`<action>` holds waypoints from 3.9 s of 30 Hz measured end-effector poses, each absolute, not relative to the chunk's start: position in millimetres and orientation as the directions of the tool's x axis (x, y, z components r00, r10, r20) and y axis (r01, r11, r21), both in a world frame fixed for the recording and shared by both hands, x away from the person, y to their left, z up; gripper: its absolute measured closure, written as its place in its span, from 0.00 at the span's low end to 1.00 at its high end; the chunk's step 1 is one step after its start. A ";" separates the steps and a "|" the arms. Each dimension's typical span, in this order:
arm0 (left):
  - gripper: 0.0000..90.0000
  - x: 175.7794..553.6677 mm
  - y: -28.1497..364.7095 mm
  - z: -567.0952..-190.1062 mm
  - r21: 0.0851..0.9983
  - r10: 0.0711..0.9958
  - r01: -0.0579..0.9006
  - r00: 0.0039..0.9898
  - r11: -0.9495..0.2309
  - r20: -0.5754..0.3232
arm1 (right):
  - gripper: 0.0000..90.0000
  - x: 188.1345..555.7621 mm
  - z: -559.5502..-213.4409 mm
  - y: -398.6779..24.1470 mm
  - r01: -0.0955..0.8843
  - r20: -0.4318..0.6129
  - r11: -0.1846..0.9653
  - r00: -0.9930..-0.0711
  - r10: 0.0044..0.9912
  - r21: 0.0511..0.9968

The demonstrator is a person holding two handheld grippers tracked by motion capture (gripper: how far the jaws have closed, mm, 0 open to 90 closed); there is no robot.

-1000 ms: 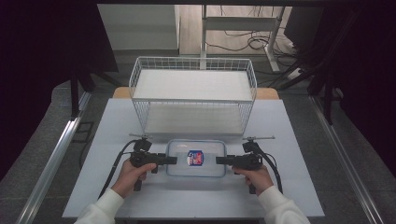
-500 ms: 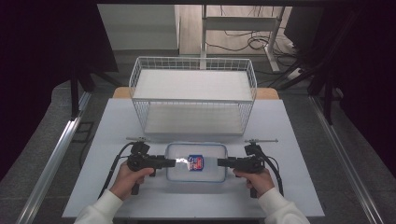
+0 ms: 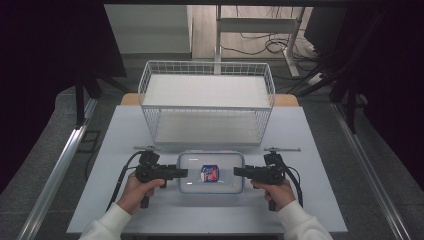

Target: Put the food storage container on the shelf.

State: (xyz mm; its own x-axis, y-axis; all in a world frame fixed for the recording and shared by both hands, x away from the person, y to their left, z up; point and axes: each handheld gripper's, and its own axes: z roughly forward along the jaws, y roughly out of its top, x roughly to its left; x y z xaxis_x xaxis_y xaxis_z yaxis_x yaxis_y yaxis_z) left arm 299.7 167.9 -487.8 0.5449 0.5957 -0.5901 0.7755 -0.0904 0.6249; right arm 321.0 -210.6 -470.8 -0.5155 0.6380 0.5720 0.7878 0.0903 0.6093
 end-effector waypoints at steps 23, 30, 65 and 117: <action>0.52 313.1 170.2 -481.5 0.636 0.600 0.765 0.557 -0.101 -0.574 | 0.54 332.0 -462.7 -208.2 0.760 0.543 0.104 -0.546 0.637 0.642; 0.52 323.0 171.2 -479.6 0.638 0.601 0.763 0.559 -0.104 -0.571 | 0.54 340.2 -462.2 -207.0 0.755 0.537 0.106 -0.550 0.640 0.647; 0.50 405.3 176.0 -493.1 0.641 0.628 0.765 0.529 -0.062 -0.571 | 0.53 427.8 -470.6 -195.9 0.732 0.521 0.074 -0.547 0.655 0.677; 0.29 319.2 181.5 -481.4 0.766 0.718 0.630 0.593 -0.131 -0.365 | 0.45 345.2 -442.4 -197.5 0.489 0.104 0.282 -0.623 0.776 0.825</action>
State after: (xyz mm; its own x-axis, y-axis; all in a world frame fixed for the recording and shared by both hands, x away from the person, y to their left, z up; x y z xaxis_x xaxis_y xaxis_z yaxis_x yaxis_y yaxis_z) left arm 319.2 181.5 -481.4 0.5930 0.7178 -0.3649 0.6299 -0.1312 0.7655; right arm 345.2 -197.5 -442.4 -0.6226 0.7756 0.1036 0.4890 0.2823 0.8253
